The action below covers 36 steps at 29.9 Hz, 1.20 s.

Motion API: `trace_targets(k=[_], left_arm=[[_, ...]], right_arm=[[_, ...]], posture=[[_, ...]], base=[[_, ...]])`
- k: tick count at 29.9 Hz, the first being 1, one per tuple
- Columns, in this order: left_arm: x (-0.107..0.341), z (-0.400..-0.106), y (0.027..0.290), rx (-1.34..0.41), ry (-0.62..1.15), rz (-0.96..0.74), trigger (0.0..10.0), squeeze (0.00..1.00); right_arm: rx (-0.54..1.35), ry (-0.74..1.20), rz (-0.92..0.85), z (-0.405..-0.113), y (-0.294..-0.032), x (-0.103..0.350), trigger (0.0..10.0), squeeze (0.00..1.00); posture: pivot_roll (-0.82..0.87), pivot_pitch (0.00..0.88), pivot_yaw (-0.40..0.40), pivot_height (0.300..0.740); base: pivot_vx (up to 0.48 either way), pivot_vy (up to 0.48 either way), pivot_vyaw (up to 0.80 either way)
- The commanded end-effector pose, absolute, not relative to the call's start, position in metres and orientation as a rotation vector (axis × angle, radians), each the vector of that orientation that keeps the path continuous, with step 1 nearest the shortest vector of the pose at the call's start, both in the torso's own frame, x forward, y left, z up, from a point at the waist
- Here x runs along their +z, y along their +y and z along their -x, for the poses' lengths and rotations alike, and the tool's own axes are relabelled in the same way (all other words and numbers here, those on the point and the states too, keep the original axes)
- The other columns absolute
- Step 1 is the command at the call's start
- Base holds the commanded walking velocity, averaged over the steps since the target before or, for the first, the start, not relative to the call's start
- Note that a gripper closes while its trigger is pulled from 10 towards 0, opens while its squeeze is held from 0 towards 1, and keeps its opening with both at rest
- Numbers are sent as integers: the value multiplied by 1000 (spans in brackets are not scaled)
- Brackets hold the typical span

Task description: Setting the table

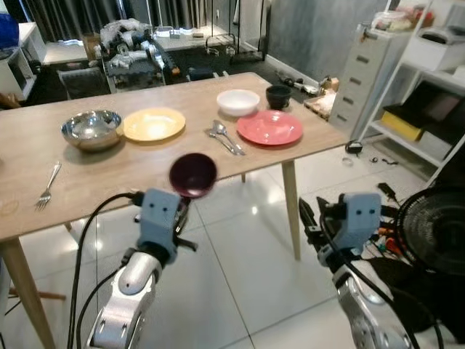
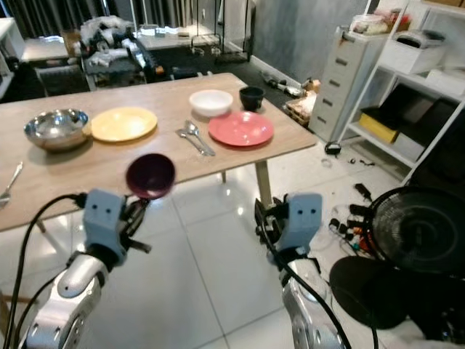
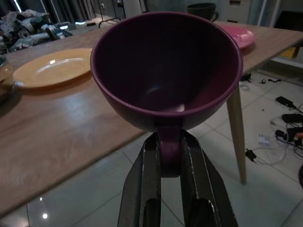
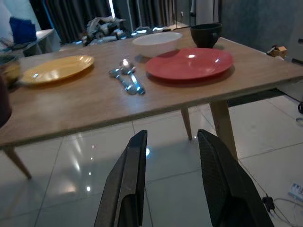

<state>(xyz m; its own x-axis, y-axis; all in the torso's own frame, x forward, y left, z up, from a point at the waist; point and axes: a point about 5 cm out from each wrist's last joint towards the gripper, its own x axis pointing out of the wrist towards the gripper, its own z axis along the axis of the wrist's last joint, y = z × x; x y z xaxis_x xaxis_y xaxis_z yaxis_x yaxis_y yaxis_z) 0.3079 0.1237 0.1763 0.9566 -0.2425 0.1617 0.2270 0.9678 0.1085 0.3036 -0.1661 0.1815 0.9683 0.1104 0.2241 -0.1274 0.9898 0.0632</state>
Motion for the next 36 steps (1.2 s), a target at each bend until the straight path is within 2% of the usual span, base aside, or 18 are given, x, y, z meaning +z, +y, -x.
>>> trace_targets(k=[1, 21, 29, 33, 36], left_arm=[[174, -307, 119, -254, -169, -95, 10000, 0], [176, -309, 120, -254, -173, -109, 10000, 0], [181, -305, 127, -236, -203, -203, 10000, 0], [180, -307, 142, -114, -174, -145, 10000, 0], [178, -308, 150, -61, -139, -185, 10000, 0]], right_arm=[[101, -214, -85, -302, -171, 179, 10000, 0], [111, -227, -95, -303, -169, 181, 10000, 0], [121, -235, -95, -303, -171, 183, 10000, 0], [126, -241, -94, -303, -172, 184, 10000, 0], [135, -242, -92, -303, -171, 185, 10000, 0]], posture=[[-38, 62, 100, 740], [-33, 57, 106, 740], [-31, 52, 110, 740], [-27, 49, 110, 740], [-21, 49, 105, 740]], base=[[480, 0, 0], [480, 0, 0], [30, 0, 0], [0, 0, 0], [0, 0, 0]])
